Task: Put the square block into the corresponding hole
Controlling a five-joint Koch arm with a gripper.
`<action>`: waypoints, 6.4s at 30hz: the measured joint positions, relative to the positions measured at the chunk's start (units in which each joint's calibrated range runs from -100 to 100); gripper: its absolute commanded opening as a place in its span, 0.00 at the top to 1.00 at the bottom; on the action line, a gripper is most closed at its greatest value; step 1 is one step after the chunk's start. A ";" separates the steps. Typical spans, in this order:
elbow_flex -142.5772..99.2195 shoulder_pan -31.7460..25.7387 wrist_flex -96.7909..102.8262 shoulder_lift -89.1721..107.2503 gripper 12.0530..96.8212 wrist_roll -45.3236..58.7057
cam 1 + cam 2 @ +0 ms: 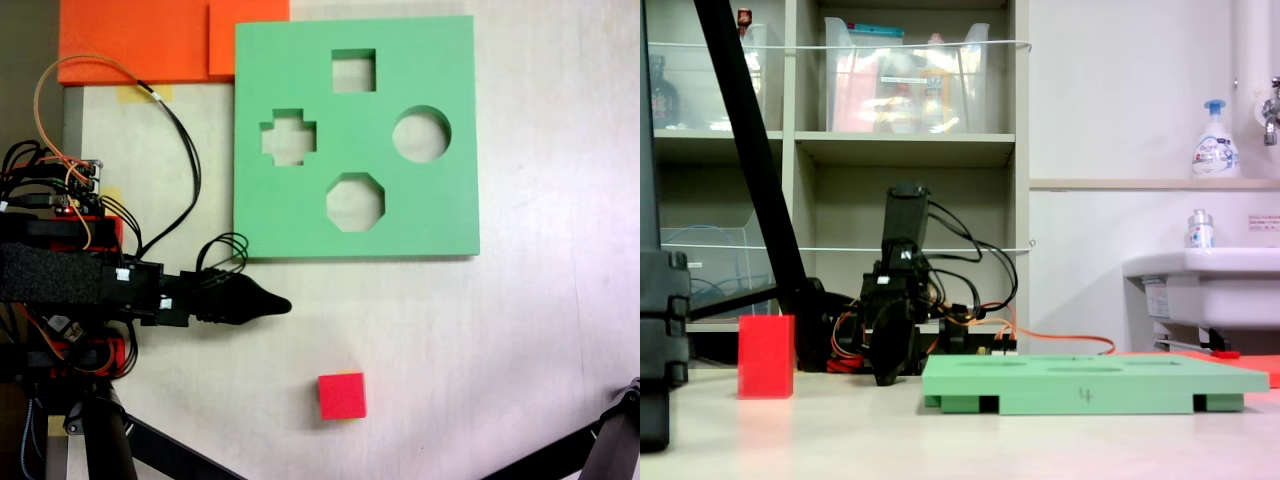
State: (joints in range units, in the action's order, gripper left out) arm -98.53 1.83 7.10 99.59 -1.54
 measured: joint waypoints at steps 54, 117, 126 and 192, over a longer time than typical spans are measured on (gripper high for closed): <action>84.76 3.91 -95.35 -22.16 0.45 -42.98; 126.11 11.14 -102.30 -106.98 0.86 -34.48; 126.51 11.14 -103.28 -106.57 0.90 -35.31; 164.23 -26.91 -102.10 -125.17 0.88 -75.70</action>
State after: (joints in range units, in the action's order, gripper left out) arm 65.70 -25.08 -95.01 -25.58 -77.24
